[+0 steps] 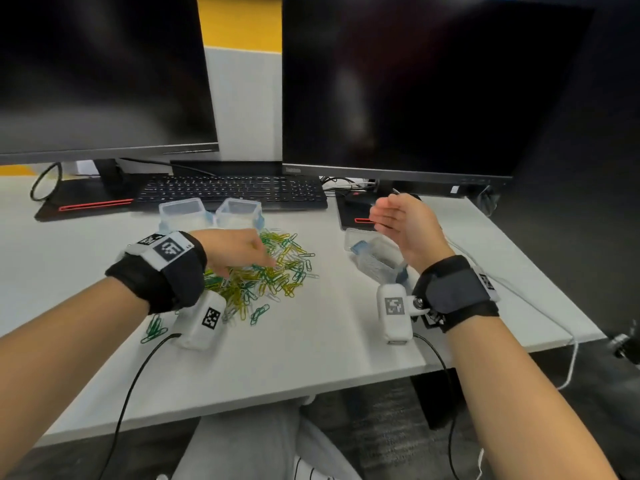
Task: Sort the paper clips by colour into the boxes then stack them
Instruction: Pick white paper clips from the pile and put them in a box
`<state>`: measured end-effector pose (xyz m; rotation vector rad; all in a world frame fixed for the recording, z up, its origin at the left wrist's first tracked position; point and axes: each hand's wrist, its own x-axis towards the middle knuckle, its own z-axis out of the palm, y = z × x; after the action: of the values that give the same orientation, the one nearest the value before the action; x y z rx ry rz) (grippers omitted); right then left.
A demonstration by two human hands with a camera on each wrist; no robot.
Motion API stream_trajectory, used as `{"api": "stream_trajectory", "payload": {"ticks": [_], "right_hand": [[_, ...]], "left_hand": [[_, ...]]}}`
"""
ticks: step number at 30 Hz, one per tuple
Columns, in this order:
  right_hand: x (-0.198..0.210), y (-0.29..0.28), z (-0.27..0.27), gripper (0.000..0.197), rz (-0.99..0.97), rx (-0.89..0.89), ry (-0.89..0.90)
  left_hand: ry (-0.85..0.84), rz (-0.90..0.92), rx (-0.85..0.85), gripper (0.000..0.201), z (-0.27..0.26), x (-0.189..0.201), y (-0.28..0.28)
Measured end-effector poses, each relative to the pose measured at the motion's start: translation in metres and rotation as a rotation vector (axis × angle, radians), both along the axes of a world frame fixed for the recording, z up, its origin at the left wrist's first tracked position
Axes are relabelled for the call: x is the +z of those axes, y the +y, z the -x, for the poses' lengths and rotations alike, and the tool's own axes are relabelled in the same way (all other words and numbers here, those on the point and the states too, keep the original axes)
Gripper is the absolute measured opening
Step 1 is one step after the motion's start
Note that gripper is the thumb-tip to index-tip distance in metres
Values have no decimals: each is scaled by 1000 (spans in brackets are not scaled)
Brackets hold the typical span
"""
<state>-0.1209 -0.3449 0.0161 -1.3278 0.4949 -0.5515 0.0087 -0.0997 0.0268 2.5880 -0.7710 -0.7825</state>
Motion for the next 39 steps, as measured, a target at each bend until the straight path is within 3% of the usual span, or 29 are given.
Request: {"api": "stream_trajectory", "payload": {"ticks": [3,7,10,13,17,20,24,27,30,34,39], "right_hand": [[7,24,-11,24,188,252,186],[-9,60,-39,71,776,675,814],[-17,79,-62,71,1080,777,971],[-16,97,-80,66,1202,835,937],[-19,112,-101,30,913,863,716],[-31,112,-117,27,699,819,625],[-39,102,-133,13,288,846,494],[-36,93,-139,19,45,799,369],[-36,85,-142,27,-10,758,293],[-41,81,-144,27,-56,734,230],[-41,78,-142,29,-86,716,167]], "left_hand": [[-52,-232,-83,80,-4,-12,9],[-151,-341,-172,115,0,-28,2],[-234,-394,-211,118,-5,-28,-7],[-175,-329,-198,98,-18,-27,-11],[-177,-107,-177,40,-29,-26,-12],[-199,-14,-118,27,-49,-35,-9],[215,377,124,6,-70,-47,3],[408,722,254,13,-73,-48,10],[547,952,335,21,-80,-50,17],[699,1097,387,30,-85,-53,22],[770,1173,395,32,-87,-57,26]]}}
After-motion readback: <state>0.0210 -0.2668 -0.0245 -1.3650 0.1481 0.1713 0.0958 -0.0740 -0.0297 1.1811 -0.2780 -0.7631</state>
